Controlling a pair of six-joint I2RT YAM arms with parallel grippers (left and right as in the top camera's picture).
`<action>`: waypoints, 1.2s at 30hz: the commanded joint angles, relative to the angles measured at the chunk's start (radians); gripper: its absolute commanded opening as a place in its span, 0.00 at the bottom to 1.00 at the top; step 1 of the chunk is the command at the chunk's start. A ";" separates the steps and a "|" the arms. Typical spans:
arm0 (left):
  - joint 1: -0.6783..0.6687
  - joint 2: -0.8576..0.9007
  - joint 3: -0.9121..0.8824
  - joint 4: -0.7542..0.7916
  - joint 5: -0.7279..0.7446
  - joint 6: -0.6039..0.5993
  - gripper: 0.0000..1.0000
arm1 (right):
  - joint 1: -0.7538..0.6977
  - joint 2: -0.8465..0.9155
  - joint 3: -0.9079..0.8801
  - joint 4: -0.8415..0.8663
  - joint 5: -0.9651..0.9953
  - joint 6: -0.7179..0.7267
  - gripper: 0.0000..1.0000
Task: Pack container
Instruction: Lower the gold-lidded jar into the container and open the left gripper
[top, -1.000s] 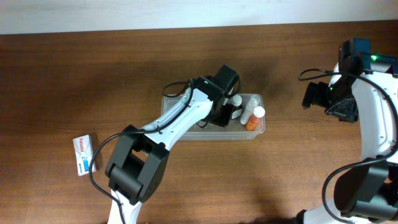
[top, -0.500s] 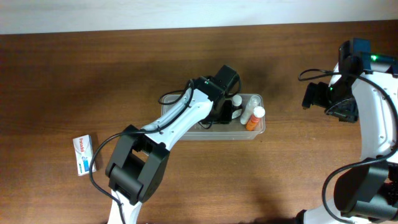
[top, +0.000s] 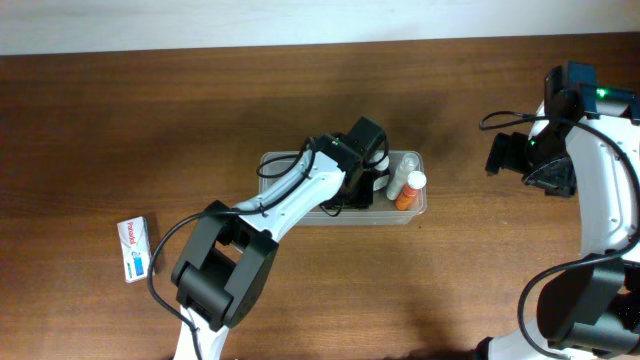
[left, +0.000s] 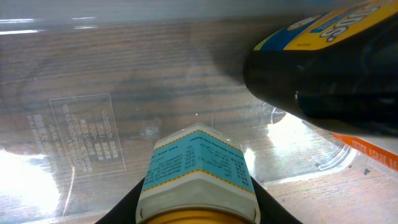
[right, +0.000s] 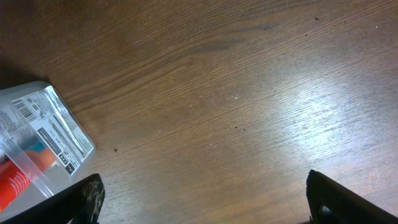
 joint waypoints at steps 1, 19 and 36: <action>-0.016 0.006 -0.016 0.004 0.015 -0.010 0.06 | -0.003 0.002 -0.009 -0.002 0.004 -0.006 0.96; -0.016 0.006 -0.016 -0.003 0.015 -0.010 0.60 | -0.003 0.002 -0.009 -0.001 0.004 -0.006 0.96; 0.024 -0.124 0.146 -0.061 -0.151 0.215 0.84 | -0.003 0.002 -0.009 -0.001 0.005 -0.007 0.96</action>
